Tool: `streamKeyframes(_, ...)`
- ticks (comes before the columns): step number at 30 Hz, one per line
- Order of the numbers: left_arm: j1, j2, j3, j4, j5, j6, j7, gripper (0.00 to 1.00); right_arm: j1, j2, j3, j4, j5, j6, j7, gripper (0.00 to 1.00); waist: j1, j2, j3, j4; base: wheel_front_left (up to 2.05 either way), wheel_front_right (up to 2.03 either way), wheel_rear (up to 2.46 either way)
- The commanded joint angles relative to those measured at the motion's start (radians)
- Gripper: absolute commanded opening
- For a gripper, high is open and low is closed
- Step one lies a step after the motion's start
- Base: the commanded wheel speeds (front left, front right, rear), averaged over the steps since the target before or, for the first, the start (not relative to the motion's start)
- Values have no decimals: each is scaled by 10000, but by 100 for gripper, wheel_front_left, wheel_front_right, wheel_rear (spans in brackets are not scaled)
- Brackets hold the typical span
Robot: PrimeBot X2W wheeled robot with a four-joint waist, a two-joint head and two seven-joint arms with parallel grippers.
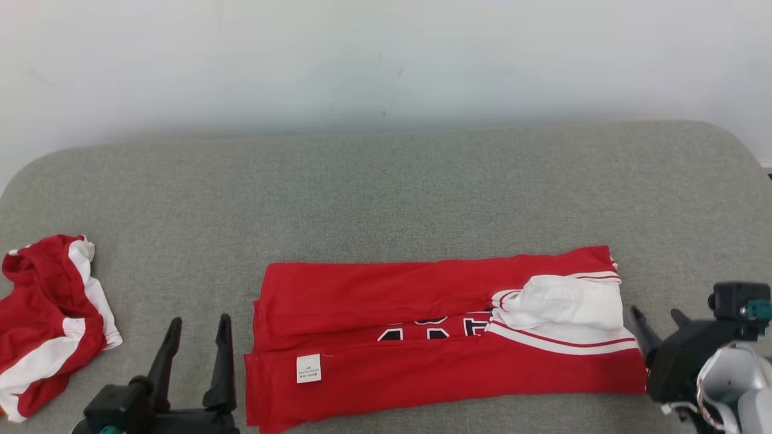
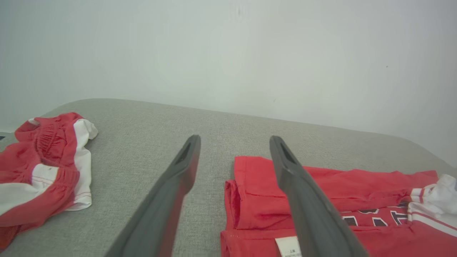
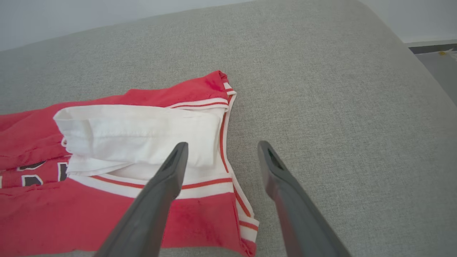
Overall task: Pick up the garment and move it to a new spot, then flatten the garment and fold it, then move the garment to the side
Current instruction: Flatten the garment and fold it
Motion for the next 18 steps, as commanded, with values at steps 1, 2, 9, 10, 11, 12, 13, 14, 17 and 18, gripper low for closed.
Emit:
streamKeyframes(1, 182, -90, 248, -129, 183, -145, -3, 100, -350, -11, -121, 128, 126, -26, 186, 100, 0, 0, 184, 101, 0, 0, 0)
streamKeyframes(2, 272, -159, 344, -187, 302, -197, -3, 100, -491, -46, -170, 251, 131, -26, 303, 100, 0, 0, 237, 139, 0, 0, 0)
streamKeyframes(9, 506, -464, 954, -395, 720, -453, -4, 100, -1369, -157, -353, 1293, -93, -26, 1080, 100, 0, 0, 651, 457, 0, 0, 0)
streamKeyframes(10, 504, -498, 995, -422, 764, -502, -4, 100, -1448, -163, -377, 1438, -123, -26, 1159, 100, 0, 0, 711, 508, 0, 0, 0)
streamKeyframes(11, 533, -529, 1048, -438, 796, -510, -4, 100, -1519, -142, -389, 1599, -121, -26, 1240, 100, 0, 0, 749, 544, 0, 0, 0)
streamKeyframes(12, 564, -555, 1083, -449, 830, -554, -4, 100, -1586, -132, -374, 1766, -127, -26, 1328, 100, 0, 0, 802, 581, 0, 0, 0)
streamKeyframes(13, 560, -580, 1121, -464, 852, -581, -4, 100, -1650, -150, -322, 1887, -141, -26, 1393, 100, 0, 0, 852, 615, 0, 0, 0)
streamKeyframes(14, 557, -594, 1155, -457, 877, -596, -4, 100, -1707, -187, -329, 2018, -190, -26, 1411, 100, 0, 0, 903, 650, 0, 0, 0)
streamKeyframes(17, 504, -627, 1184, -463, 923, -608, -4, 100, -1827, -189, -306, 2277, -123, -26, 1438, 100, 0, 0, 988, 720, 0, 0, 0)
streamKeyframes(18, 469, -636, 1182, -467, 958, -641, -4, 100, -1894, -168, -351, 2407, -66, -26, 1423, 100, 0, 0, 1032, 758, 0, 0, 0)
